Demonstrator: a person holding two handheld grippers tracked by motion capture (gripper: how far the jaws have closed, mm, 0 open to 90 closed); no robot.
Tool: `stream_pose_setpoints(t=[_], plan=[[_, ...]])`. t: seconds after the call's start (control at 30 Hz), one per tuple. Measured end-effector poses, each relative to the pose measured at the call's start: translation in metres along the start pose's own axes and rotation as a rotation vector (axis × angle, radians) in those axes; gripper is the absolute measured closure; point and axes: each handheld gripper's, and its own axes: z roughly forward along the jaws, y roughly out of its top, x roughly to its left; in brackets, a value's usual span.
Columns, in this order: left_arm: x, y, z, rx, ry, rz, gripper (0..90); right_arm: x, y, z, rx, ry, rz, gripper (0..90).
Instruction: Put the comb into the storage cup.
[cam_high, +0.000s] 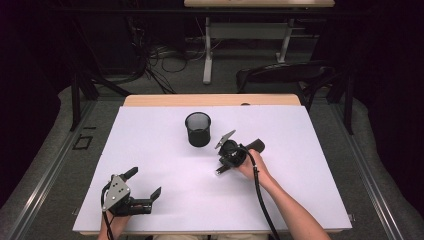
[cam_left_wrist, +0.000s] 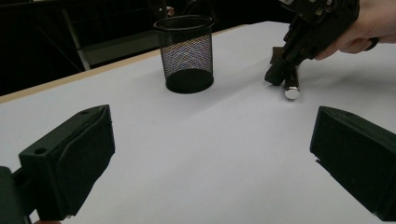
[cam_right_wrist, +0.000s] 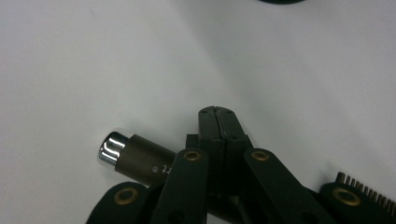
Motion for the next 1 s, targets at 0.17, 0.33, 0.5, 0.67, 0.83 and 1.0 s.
stream_pose_setpoints(t=[0.17, 0.33, 0.5, 0.67, 0.83, 1.0], plan=[[0.000, 0.000, 0.000, 0.001, 0.002, 0.000, 0.2, 0.001, -0.005, -0.004, 0.000, 0.009, 0.000, 90.0], [0.001, 0.000, 0.000, -0.001, 0.002, -0.001, 0.2, 0.003, -0.008, -0.006, 0.008, 0.015, 0.003, 90.0], [0.001, 0.000, -0.001, -0.001, 0.004, 0.000, 0.2, 0.004, -0.009, -0.007, 0.015, 0.019, -0.007, 90.0], [0.002, 0.000, -0.001, -0.003, 0.006, -0.004, 0.2, 0.004, -0.012, -0.009, 0.020, 0.026, -0.002, 90.0], [0.002, 0.000, -0.002, -0.004, 0.001, 0.000, 0.2, 0.004, -0.013, -0.011, 0.034, 0.031, 0.003, 90.0], [0.002, 0.000, -0.002, -0.002, 0.001, -0.002, 0.2, 0.005, -0.014, -0.013, 0.055, 0.035, -0.001, 90.0]])
